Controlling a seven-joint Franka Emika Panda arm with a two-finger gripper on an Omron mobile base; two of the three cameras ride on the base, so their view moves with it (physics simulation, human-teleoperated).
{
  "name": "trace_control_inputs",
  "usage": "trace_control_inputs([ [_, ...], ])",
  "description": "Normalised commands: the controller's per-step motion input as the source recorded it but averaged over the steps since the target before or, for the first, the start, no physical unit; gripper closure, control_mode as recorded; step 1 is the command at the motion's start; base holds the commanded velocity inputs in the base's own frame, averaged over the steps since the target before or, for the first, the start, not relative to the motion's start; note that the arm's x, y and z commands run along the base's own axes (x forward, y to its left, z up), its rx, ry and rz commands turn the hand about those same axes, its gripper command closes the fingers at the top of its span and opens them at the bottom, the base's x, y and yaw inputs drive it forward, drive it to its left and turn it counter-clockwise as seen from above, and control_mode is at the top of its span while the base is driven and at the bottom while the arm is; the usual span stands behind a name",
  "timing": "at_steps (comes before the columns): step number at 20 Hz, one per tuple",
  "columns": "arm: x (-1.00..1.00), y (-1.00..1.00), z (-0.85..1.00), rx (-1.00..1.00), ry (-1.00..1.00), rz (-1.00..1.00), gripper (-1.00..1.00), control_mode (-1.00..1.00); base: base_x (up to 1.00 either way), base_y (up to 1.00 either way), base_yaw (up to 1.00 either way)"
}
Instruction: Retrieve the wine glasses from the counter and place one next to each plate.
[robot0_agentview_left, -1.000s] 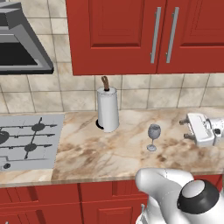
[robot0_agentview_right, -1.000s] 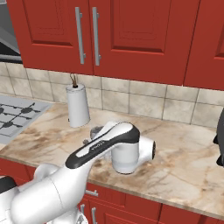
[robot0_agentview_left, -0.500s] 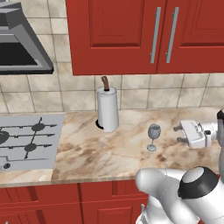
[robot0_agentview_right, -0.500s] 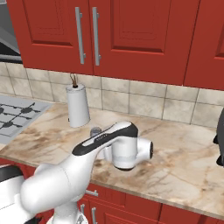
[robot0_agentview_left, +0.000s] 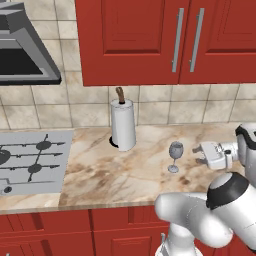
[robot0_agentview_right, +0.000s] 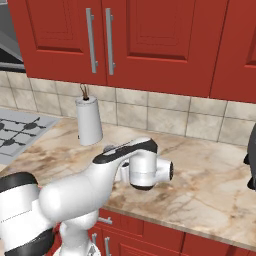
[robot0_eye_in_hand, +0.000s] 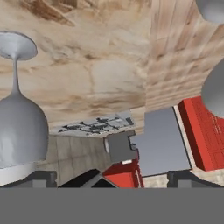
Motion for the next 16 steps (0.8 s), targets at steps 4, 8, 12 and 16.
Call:
trace_control_inputs([
  [4, 0.26, -0.04, -0.25, 0.00, 0.00, 0.00, -1.00, -1.00, 0.00, 0.00, 0.00],
  [8, 0.08, -0.22, -0.28, 0.00, 0.00, 0.00, -1.00, -1.00, 0.00, 0.00, 0.00],
  [12, 0.08, -0.16, -0.28, 0.00, 0.00, 0.00, -1.00, -1.00, 0.00, 0.00, 0.00],
  [16, 0.23, -0.01, -0.34, 0.00, 0.00, 0.00, -1.00, -1.00, 0.00, 0.00, 0.00],
])
